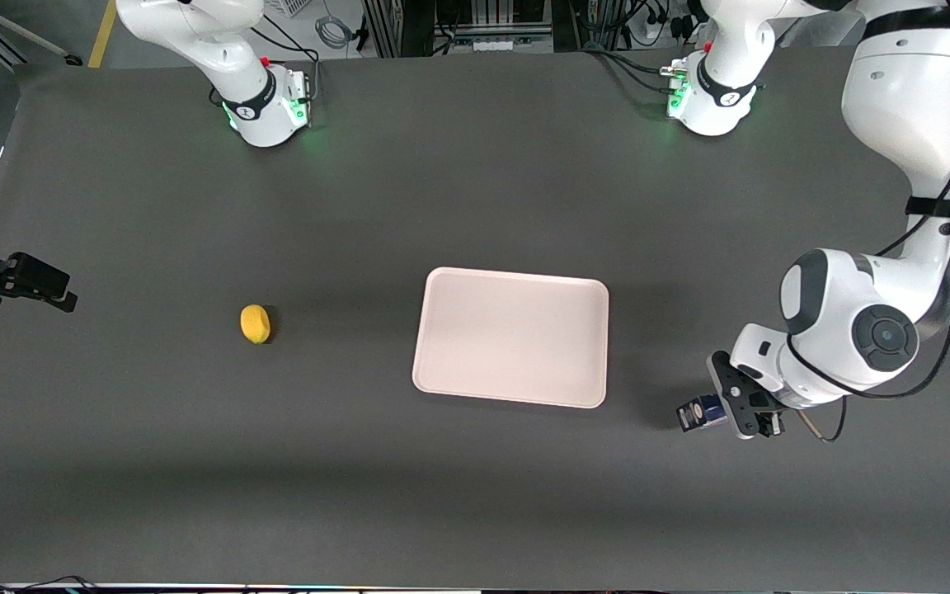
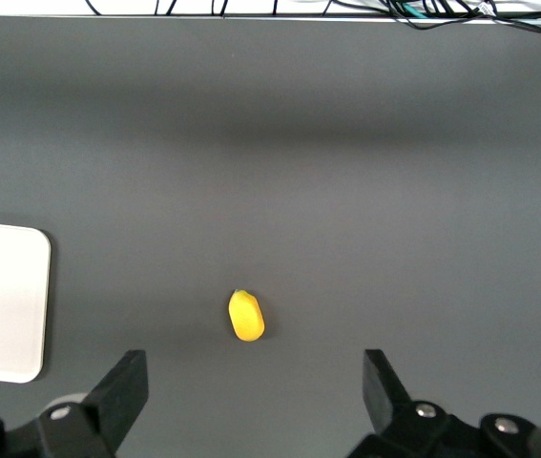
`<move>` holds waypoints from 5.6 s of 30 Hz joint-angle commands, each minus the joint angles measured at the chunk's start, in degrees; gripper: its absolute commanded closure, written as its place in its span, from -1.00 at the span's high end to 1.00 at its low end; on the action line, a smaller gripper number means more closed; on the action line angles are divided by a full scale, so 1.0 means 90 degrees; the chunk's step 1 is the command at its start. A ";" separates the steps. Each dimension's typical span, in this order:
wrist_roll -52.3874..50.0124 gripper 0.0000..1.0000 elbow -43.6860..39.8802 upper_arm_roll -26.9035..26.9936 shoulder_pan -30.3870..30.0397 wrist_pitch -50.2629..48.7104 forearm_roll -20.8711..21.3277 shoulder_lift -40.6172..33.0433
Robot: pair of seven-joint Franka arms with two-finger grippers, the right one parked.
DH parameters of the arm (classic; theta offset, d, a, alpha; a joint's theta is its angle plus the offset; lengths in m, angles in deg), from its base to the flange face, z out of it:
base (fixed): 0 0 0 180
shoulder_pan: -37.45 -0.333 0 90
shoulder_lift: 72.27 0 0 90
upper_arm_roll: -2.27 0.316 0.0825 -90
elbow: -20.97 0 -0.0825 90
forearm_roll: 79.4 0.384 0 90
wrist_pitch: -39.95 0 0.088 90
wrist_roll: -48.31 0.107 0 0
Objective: Place cookie box on tray
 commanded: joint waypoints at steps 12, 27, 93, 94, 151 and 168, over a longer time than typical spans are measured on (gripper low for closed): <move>-0.4281 -0.57 0.0071 -0.0002 0.0818 -0.1161 -0.0721 -0.1060; -0.8736 -0.57 -0.0066 -0.0656 0.1307 -0.1084 -0.0654 -0.1373; -1.1364 1.00 0.1272 -0.0696 0.1903 0.1074 0.1251 -0.0172; -1.1374 1.00 0.1263 -0.0696 0.1903 0.1065 0.1251 -0.0172; -0.6775 1.00 0.0432 0.0456 -0.0343 -0.2666 -0.0263 -0.3150; -0.6989 1.00 0.1360 0.0720 -0.0344 -0.2666 -0.0361 -0.4185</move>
